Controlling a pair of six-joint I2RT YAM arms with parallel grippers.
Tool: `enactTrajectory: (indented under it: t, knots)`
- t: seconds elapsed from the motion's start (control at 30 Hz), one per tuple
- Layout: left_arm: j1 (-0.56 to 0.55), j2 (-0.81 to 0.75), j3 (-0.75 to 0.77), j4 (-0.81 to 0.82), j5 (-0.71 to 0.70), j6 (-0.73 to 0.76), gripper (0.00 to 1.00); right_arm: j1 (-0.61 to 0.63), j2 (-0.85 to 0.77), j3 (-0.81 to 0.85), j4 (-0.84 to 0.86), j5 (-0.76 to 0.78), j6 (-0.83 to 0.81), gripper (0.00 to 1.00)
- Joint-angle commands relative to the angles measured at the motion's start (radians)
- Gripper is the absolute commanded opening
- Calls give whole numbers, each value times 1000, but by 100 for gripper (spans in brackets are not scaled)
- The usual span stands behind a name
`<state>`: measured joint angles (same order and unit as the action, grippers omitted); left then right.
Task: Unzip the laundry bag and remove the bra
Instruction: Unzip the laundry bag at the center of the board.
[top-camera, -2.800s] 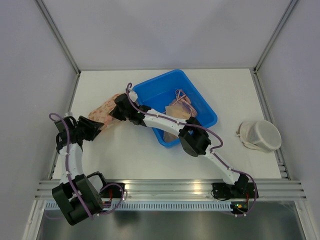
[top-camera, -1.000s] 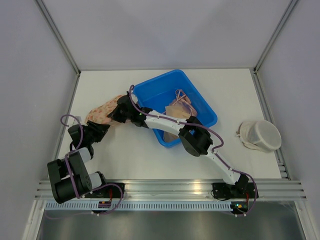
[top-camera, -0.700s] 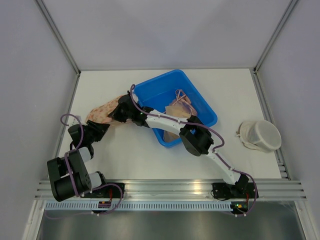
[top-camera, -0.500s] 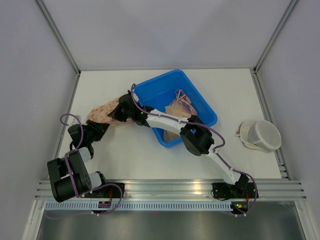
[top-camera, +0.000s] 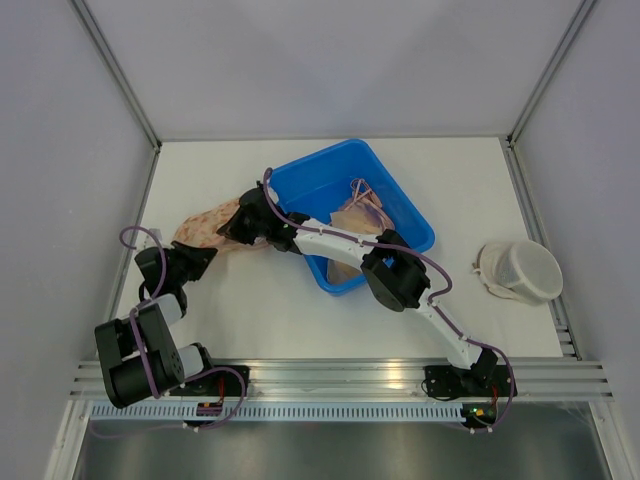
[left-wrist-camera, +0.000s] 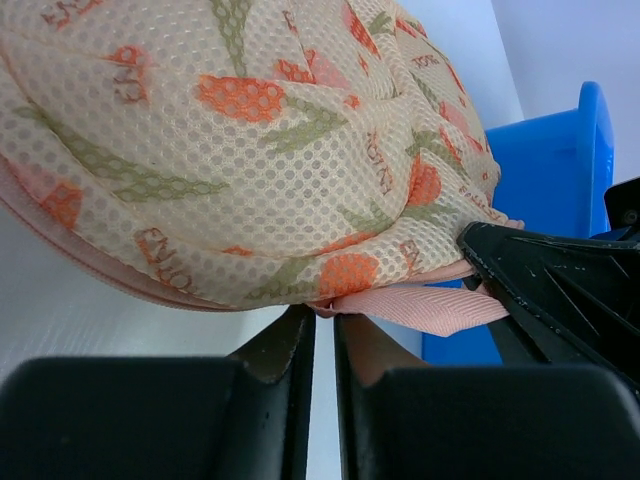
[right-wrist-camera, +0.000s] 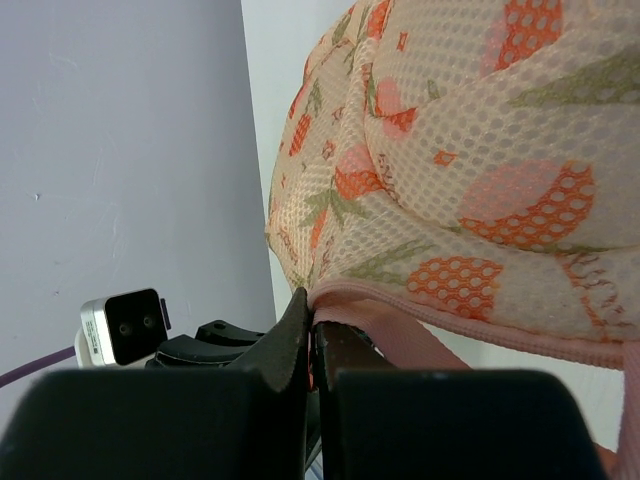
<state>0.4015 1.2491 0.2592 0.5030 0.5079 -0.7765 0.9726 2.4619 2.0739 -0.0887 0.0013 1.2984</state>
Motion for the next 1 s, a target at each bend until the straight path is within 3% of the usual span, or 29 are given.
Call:
enactTrajectory:
  t: [0.0,0.17,0.53,0.97]
  knots:
    - [-1,-17,40,-15,-26,17,13,-6,-67,3,44,3,13,1]
    - [-1,-27,64,-121,-71,17,2,-9,-67,0,43,2,9,1]
    - [-1,-154,84,-378,-244,22,2,-18,-64,-1,33,2,-1,0]
    - [0,-122,178,-604,-413,10,2,-22,-4,31,4,-38,-27,0]
